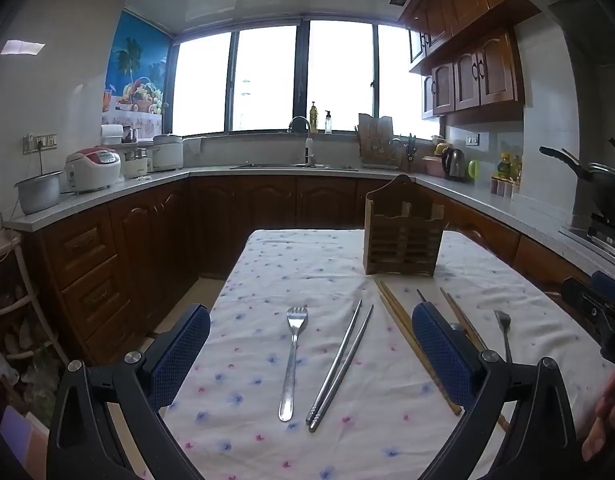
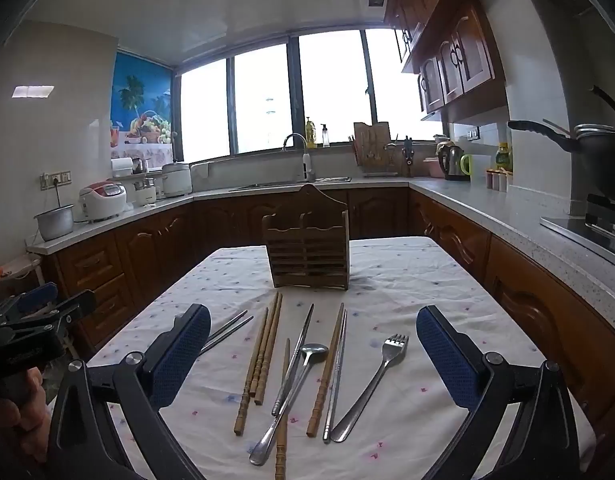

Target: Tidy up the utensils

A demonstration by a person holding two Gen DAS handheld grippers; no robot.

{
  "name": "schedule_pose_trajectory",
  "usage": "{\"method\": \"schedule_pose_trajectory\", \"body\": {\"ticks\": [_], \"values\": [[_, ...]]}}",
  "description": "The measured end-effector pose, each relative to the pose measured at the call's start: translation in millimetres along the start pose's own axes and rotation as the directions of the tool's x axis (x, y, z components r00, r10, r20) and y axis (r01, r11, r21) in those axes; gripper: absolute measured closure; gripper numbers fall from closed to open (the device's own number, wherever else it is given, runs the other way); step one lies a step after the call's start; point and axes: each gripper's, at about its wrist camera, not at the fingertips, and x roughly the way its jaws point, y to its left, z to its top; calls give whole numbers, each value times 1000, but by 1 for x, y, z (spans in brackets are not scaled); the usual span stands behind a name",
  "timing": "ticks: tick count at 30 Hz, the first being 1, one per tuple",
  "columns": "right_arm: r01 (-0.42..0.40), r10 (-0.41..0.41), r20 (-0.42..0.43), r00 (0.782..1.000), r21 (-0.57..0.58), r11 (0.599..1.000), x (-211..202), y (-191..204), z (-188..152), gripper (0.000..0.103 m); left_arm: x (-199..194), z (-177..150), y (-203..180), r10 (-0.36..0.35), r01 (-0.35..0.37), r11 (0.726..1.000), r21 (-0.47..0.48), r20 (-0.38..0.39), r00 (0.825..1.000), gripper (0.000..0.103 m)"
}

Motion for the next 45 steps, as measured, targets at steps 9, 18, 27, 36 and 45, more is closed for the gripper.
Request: {"method": "schedule_pose_trajectory", "body": {"ticks": [9,18,27,36,45], "values": [[0,0,5,1000,0,1000,-3,4,0,0,0,-1,0,-1,1,1000,0,1,1000,1],[-7,7,7,1000,-2,1000,-2,1,2,0,2,-2,0,-1,1,1000,1,-4,1000,1],[-10,10,-8,1000,6,1000,1,0,-1,0,9,-2,0,-6,6,1000,0,-25,1000,1],[-36,40,-73,997,47,998,32,-13,3,0,51,15,16,-42,36,998,-43,-146,988,2],[-69,98,-236,967,129,989,80,-25,4,15,92,40,13,-58,63,998,18,-219,974,7]]}}
